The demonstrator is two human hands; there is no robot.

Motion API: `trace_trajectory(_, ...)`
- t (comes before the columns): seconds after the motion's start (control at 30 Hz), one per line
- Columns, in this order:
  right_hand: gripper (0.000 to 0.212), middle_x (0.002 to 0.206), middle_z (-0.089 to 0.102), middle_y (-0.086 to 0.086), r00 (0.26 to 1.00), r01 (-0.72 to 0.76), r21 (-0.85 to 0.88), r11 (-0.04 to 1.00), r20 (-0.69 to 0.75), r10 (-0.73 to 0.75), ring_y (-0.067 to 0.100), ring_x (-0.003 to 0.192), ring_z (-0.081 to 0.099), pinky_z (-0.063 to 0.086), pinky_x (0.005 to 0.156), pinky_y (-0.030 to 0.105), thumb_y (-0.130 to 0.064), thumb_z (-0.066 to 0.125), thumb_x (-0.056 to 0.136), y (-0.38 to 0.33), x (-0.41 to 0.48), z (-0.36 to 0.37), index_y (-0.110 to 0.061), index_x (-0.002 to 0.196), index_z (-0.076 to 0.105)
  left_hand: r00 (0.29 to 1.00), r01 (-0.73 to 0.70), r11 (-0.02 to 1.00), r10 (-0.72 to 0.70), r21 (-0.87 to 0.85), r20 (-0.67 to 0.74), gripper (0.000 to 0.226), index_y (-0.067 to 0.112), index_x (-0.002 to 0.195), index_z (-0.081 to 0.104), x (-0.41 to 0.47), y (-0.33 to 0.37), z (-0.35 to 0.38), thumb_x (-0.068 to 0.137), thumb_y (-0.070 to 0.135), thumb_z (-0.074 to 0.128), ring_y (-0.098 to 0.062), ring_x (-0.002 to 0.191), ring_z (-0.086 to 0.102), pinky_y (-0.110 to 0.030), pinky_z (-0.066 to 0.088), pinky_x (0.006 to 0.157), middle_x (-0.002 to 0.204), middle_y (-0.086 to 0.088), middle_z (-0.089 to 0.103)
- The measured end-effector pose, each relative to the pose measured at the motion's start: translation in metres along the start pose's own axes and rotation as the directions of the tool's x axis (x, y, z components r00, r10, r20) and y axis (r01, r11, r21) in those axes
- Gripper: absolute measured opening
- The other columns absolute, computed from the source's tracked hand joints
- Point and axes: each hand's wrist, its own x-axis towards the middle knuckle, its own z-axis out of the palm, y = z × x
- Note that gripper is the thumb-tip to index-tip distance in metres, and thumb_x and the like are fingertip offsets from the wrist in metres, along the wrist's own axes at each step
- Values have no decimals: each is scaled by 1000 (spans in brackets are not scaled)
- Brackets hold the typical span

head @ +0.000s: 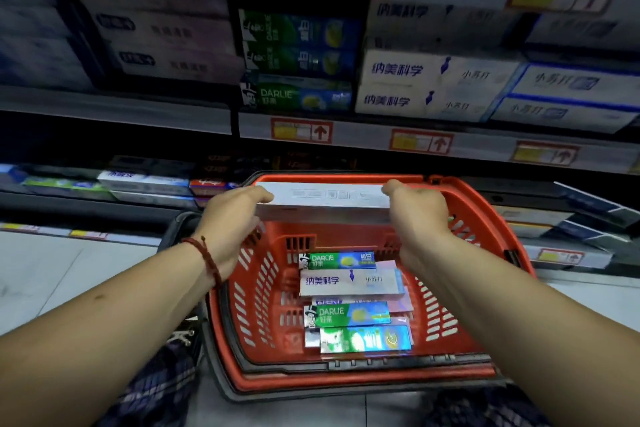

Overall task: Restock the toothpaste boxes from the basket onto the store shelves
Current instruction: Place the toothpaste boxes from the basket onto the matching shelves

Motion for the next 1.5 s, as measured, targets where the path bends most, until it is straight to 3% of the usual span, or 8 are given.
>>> trace_trajectory(0.1,32,66,48,3,999,45,154,987,-24,-42,21,62,43,37,62,34,-32,73,88,-22,0,-9,-12,73,52,998,-65,996,64,-65,-10,16,15,81,61,-4,9,-7,90,22,73,-20,69,68,-36,54,79,88,-16,66)
trace_trajectory(0.23,50,56,40,1,995,88,309,947,-80,-66,19,58,36,34,55,28,-26,84,80,-43,8,-14,-19,59,39,989,-130,981,119,-146,-85,37,16,71,52,2,18,-5,84,37,81,-31,76,63,-47,55,74,81,-19,63)
trace_trajectory(0.47,23,94,77,6,997,70,373,925,-9,-72,22,87,72,53,49,20,1,73,80,-61,20,-21,-18,94,75,929,-332,942,317,-54,-188,22,22,64,69,15,39,5,81,20,83,-15,61,56,-33,45,66,65,1,65)
trace_trajectory(0.6,35,95,79,8,989,123,376,919,26,-144,24,95,75,58,87,31,12,65,80,-61,24,-24,-17,94,76,891,-428,903,417,-27,-181,11,18,84,72,14,57,14,82,12,81,-7,70,67,-29,51,68,77,6,73)
trace_trajectory(0.7,40,94,80,3,988,143,359,922,11,-157,23,97,75,57,95,36,13,64,78,-57,28,-27,-17,102,77,889,-449,890,436,-76,-144,26,18,105,74,14,70,21,83,5,79,-8,82,71,-23,56,82,83,3,75)
trace_trajectory(0.9,39,95,78,2,985,174,392,903,-70,-159,15,83,71,54,78,27,11,64,82,-60,30,-39,-16,108,76,881,-461,887,455,-17,-133,25,32,94,82,7,80,44,79,17,69,-16,95,73,-49,57,96,95,3,79)
trace_trajectory(1.17,32,92,77,-6,946,308,365,878,-219,-240,2,79,70,50,61,12,0,58,90,-74,45,-88,-22,105,76,912,-411,910,411,52,4,29,29,108,79,-11,73,88,89,12,66,-12,103,70,-43,54,101,107,7,76)
trace_trajectory(1.5,26,93,76,-8,908,381,321,867,-307,-285,9,87,70,52,74,27,-4,60,88,-71,73,-165,-24,98,74,912,-376,925,358,61,203,66,30,119,73,-47,76,147,81,-18,48,-12,112,65,-41,54,100,114,9,73)
